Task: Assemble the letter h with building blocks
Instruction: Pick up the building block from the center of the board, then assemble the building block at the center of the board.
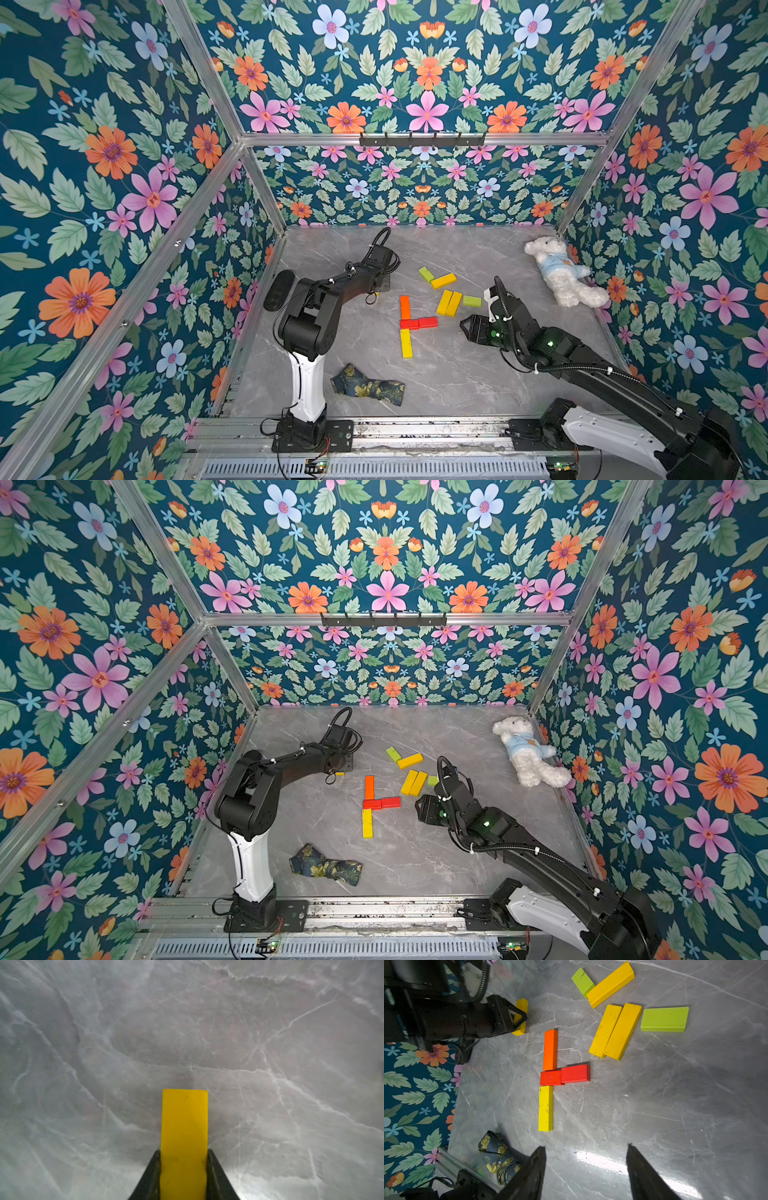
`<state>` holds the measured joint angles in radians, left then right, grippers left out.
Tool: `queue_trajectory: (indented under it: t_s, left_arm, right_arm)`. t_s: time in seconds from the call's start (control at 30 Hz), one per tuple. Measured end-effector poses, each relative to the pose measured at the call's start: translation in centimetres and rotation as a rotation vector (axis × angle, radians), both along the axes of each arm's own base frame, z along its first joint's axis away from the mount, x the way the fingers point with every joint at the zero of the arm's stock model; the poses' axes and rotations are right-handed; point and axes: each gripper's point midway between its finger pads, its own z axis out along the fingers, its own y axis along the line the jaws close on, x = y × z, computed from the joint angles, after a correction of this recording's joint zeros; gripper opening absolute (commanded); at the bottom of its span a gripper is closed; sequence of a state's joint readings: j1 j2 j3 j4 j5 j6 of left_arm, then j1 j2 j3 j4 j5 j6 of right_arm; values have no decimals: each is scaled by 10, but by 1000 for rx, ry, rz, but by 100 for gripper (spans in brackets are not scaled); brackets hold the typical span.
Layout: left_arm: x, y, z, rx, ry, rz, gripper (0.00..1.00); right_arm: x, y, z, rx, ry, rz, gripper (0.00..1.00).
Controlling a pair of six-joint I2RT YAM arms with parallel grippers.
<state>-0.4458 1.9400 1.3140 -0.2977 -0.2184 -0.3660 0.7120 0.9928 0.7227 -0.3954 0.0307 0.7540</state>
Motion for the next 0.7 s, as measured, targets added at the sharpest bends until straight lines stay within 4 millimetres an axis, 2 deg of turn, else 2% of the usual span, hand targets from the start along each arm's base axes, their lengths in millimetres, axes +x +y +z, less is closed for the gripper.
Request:
queue_trajectory:
  t_s: [0.1,0.2,0.33,0.43,0.53,0.7]
  left_arm:
    - [-10,-9,41,-45,-85,3,0]
    - [-33,-35,77,-113,-155,-31,0]
    - [-78,-79,104,-195,-198,-96,0]
    - [-115,-109,112,-252,-200,-146,0]
    - [-149,-129,112,-293,-189,-174,0]
    - [-201,-160,94,-325,-144,-226,0]
  right_arm:
    - [2,-3,0,-4,-3,-13,64]
    - [4,-7,-1,-11,-6,-32,64]
    - [8,-16,3,-6,-23,-65,64]
    - [10,-24,8,-6,-44,-94,64]
    - [10,-31,13,-2,-66,-115,64]
    - [6,-41,19,-2,-85,-135,64]
